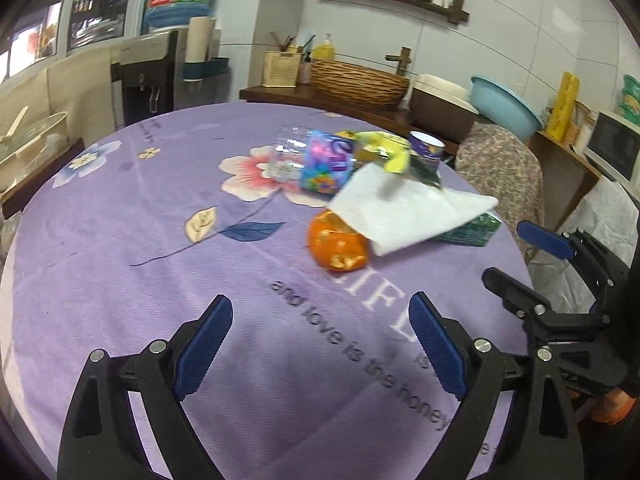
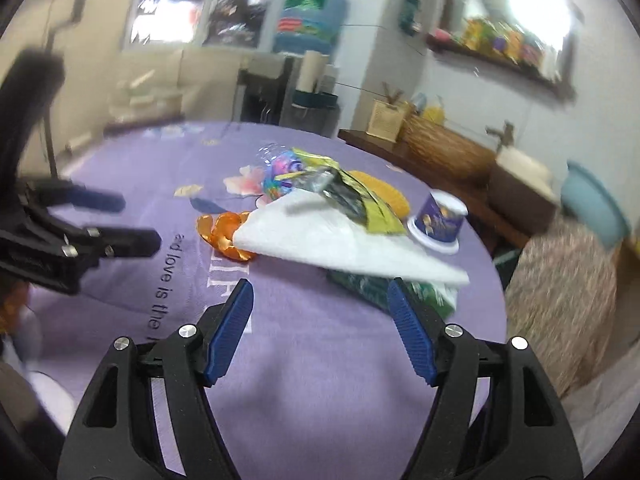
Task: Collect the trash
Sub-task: 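Grasp the paper towel with the right tool while the left tool grasps the orange peel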
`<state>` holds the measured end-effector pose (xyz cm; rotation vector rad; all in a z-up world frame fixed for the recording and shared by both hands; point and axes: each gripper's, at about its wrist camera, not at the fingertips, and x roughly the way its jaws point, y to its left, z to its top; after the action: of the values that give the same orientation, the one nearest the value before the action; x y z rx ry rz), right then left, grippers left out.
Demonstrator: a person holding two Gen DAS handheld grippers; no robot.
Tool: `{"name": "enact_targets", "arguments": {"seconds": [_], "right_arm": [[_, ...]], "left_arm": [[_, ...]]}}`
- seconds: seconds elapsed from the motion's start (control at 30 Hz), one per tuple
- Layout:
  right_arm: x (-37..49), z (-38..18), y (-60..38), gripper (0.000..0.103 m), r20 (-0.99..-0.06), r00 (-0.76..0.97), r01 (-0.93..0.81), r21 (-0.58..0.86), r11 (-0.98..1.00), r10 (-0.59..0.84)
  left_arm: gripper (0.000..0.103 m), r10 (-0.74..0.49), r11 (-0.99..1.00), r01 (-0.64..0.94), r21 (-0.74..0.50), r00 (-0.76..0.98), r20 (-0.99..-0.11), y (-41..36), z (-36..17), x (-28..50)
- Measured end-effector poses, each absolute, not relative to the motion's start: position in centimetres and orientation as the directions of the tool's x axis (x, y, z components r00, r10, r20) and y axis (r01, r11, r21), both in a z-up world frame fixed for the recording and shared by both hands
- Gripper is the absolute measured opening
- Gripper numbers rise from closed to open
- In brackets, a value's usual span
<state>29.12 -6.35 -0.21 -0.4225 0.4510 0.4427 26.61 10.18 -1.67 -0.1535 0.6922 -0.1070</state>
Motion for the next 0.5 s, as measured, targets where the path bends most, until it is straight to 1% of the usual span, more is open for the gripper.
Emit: {"name": "enact_targets", "arguments": {"seconds": [0.13,0.23,0.3,0.37,0.4,0.47,0.5], "right_arm": [[30.8,-1.3,-3.2,0.072,-0.48,0.836,-0.497,-0.456,0.738,0.266],[32.4,-2.4,-1.9,0.072,-0.482,0.845,-0.491,-0.528,0.693,0.231],[33.1,-2.8,-1.3,0.069,-0.468,0.858,-0.476,-0.565,0.674,0.213],[33.7,-2.5,-1.1,0.054,-0.462,0.859,-0.472,-0.555,0.685,0.218],[33.9,-2.3,-1.1,0.049,-0.459,0.862,-0.467,-0.552,0.691,0.215],[34.1,-2.0,-0.8,0.028,-0.466,0.855,-0.478,-0.536,0.696,0.228],[34.1,-1.8,-0.8,0.023,-0.471,0.849,-0.488,-0.525,0.697,0.239]], "left_arm": [[0.088,-0.147,0.982,0.033,-0.185,0.746,-0.649,11.9,-2.0,27.3],[0.087,-0.152,0.983,0.039,-0.181,0.726,-0.67,12.2,-2.4,27.7],[0.086,-0.165,0.981,0.048,-0.186,0.713,-0.682,12.1,-2.7,28.1],[0.084,-0.178,0.979,0.057,-0.195,0.706,-0.685,11.9,-2.8,28.4],[0.083,-0.183,0.978,0.061,-0.198,0.704,-0.686,11.7,-2.9,28.5],[0.082,-0.187,0.978,0.068,-0.197,0.702,-0.687,11.3,-2.9,29.0],[0.08,-0.189,0.978,0.07,-0.197,0.702,-0.687,11.1,-3.0,29.2]]}}
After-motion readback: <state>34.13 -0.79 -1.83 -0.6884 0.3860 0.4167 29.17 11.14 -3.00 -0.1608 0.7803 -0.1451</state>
